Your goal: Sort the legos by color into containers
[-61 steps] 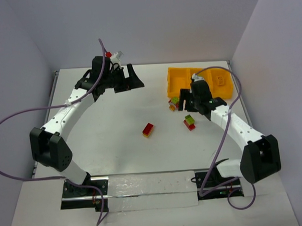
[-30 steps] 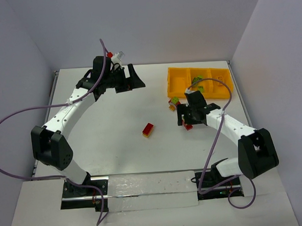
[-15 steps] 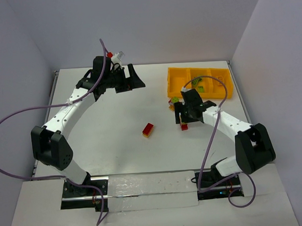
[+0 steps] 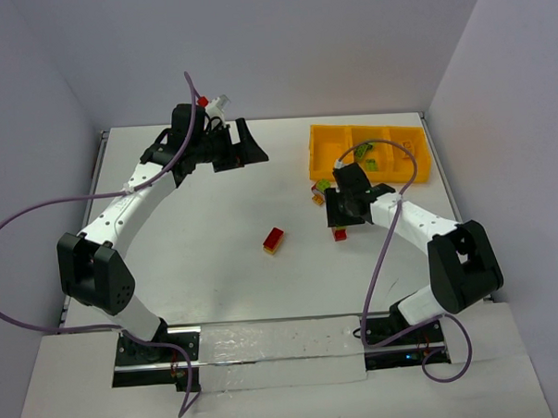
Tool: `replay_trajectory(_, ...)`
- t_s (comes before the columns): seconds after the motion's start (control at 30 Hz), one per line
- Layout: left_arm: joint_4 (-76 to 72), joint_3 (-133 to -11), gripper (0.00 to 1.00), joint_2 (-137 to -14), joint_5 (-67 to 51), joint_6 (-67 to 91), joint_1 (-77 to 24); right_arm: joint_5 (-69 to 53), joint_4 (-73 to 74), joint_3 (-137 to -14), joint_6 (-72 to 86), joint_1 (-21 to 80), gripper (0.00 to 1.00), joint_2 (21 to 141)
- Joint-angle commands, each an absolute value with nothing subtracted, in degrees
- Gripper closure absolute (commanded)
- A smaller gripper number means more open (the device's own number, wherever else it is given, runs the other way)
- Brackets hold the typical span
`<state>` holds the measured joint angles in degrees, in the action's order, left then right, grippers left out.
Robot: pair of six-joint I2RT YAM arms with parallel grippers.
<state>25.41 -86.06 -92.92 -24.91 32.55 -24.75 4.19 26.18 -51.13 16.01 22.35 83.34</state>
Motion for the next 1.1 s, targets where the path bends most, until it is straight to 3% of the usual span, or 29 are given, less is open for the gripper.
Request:
replay_trajectory(0.0, 23.5, -86.3, 0.01, -91.4, -25.0, 32.2, -24.4, 6.0, 25.0, -52.6, 16.2, 22.6, 0.42, 83.7)
replay_trajectory(0.07, 23.5, -86.3, 0.01, -91.5, -25.0, 32.1, -24.4, 6.0, 24.7, -52.3, 16.2, 22.6, 0.48, 83.5)
replay_trajectory(0.17, 23.6, -86.4, 0.01, -91.5, -25.0, 32.1, -24.4, 6.6, 24.6, -52.4, 16.5, 22.6, 0.69, 83.0)
replay_trajectory(0.4, 23.6, -86.5, 0.01, -91.4, -24.9, 32.2, -24.4, 7.8, 26.3, -54.1, 16.6, 22.6, 0.90, 81.8)
replay_trajectory(0.63, 23.4, -86.5, 0.01, -91.5, -25.0, 32.3, -24.4, 8.2, 26.4, -54.1, 16.8, 22.6, 0.87, 82.7)
replay_trajectory(1.07, 23.7, -86.3, 0.01, -91.2, -24.6, 32.0, -24.4, 8.1, 25.1, -53.2, 17.5, 22.6, 0.64, 85.5)
